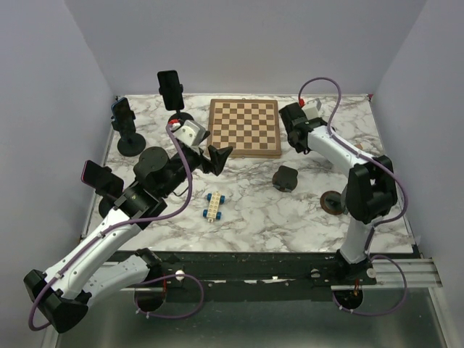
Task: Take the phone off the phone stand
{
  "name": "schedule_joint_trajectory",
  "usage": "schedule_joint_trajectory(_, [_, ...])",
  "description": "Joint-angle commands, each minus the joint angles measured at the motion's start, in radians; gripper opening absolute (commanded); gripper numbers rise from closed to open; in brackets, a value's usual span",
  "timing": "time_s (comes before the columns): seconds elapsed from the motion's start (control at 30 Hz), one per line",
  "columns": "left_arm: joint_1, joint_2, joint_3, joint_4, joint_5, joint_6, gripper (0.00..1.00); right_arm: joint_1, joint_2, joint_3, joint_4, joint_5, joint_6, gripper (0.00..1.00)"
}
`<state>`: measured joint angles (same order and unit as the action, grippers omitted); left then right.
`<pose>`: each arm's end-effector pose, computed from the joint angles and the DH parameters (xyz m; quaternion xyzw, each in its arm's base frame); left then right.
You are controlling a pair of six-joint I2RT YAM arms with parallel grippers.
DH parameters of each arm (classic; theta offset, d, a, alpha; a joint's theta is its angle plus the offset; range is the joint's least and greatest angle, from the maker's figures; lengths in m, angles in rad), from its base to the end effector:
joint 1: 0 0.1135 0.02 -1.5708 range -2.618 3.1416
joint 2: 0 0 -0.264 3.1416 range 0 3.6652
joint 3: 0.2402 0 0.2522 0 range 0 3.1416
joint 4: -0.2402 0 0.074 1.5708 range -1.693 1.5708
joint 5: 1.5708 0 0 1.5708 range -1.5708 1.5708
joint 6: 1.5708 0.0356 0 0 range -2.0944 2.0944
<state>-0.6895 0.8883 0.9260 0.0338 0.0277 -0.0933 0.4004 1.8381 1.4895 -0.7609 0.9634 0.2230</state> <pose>0.1578 -0.1314 0.3954 0.2098 0.6483 -0.2879 0.6729 0.3636 0.1221 0.2564 0.0291 0.8687 -0.3672 0.3312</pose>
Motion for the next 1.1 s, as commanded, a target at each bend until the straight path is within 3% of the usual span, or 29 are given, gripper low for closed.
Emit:
schedule_joint_trajectory(0.0, [-0.002,-0.014,0.03,-0.009,-0.047,0.014,0.87,0.007,0.087,0.058,-0.004,0.118,-0.024,0.01])
schedule_joint_trajectory(0.27, [-0.002,-0.02,0.03,-0.009,-0.028,0.0,0.88,0.009,0.281,0.152,-0.04,0.184,-0.073,0.01])
schedule_joint_trajectory(0.4, [-0.001,-0.02,0.032,-0.009,-0.028,0.0,0.88,0.011,0.287,0.123,0.007,0.167,-0.127,0.01])
schedule_joint_trajectory(0.73, [-0.001,-0.042,0.023,0.0,-0.028,-0.018,0.88,0.071,0.251,-0.064,0.392,0.09,-0.486,0.01])
schedule_joint_trajectory(1.07, [-0.002,-0.041,0.014,0.01,0.011,-0.034,0.88,0.084,0.259,-0.199,0.727,0.048,-0.7,0.01])
